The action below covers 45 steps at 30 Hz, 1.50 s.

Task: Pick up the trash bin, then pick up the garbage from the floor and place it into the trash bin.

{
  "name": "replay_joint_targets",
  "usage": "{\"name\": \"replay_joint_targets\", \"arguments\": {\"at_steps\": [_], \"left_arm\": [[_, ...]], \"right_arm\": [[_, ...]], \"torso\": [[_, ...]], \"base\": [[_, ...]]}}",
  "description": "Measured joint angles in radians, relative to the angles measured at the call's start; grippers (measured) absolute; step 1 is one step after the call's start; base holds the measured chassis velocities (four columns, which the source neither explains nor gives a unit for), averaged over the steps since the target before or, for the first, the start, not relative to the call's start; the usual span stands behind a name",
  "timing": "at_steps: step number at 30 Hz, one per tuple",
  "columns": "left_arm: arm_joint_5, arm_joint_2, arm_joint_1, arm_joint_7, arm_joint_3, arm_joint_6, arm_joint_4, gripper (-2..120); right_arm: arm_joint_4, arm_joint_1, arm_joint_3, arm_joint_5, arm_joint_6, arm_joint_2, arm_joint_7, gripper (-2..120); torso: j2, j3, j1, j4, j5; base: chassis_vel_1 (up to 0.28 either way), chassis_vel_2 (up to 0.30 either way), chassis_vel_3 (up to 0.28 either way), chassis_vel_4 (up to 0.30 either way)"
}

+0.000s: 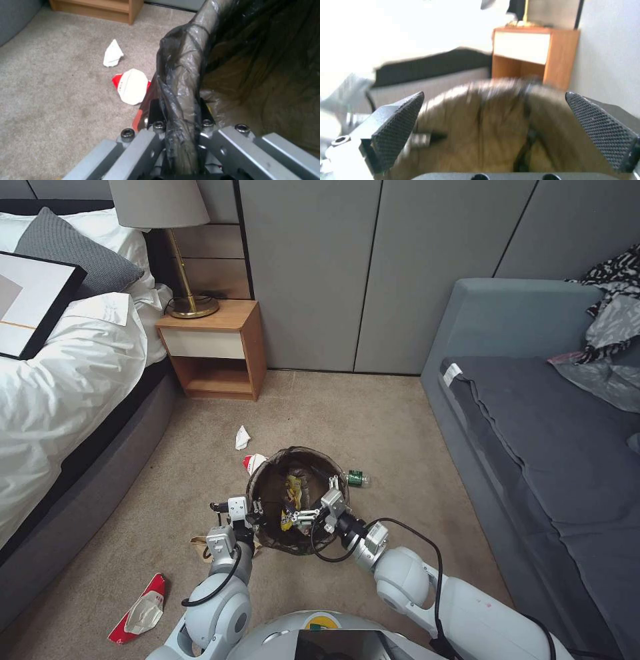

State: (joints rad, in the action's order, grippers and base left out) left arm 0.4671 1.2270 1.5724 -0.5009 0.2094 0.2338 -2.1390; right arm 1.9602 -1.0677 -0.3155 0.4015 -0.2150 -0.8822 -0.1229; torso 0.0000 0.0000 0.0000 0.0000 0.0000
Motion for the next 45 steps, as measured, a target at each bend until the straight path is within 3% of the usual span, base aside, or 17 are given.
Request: {"name": "replay_joint_targets", "arguments": {"at_steps": [7, 11, 23, 34, 45], "left_arm": [[0.0, 0.005, 0.001, 0.0, 0.0, -0.001, 0.0, 2], [-0.001, 0.009, 0.004, 0.0, 0.005, -0.002, 0.0, 2], [-0.003, 0.016, 0.007, 0.001, 0.018, -0.004, -0.005, 2], [-0.002, 0.013, 0.008, 0.001, 0.027, -0.005, -0.01, 2], [0.003, 0.004, 0.011, 0.0, 0.034, -0.007, -0.016, 2]], "right_arm": [[0.151, -0.024, 0.141, 0.052, 0.021, 0.013, -0.036, 100], [0.22, -0.066, 0.281, 0.057, 0.055, 0.014, -0.106, 100], [0.224, -0.232, 0.586, -0.028, 0.111, -0.052, -0.213, 100], [0.115, -0.353, 0.66, -0.157, 0.056, -0.133, -0.215, 100], [0.002, -0.407, 0.657, -0.236, -0.003, -0.214, -0.187, 100]], "torso": [[0.0, 0.0, 0.0, 0.0, 0.0], [0.0, 0.0, 0.0, -0.0001, 0.0], [0.0, 0.0, 0.0, -0.0001, 0.0], [0.0, 0.0, 0.0, -0.0001, 0.0], [0.0, 0.0, 0.0, -0.0001, -0.0001]], "base": [[0.0, 0.0, 0.0, 0.0], [0.0, 0.0, 0.0, 0.0], [0.0, 0.0, 0.0, 0.0], [0.0, 0.0, 0.0, 0.0], [0.0, 0.0, 0.0, 0.0]]}}
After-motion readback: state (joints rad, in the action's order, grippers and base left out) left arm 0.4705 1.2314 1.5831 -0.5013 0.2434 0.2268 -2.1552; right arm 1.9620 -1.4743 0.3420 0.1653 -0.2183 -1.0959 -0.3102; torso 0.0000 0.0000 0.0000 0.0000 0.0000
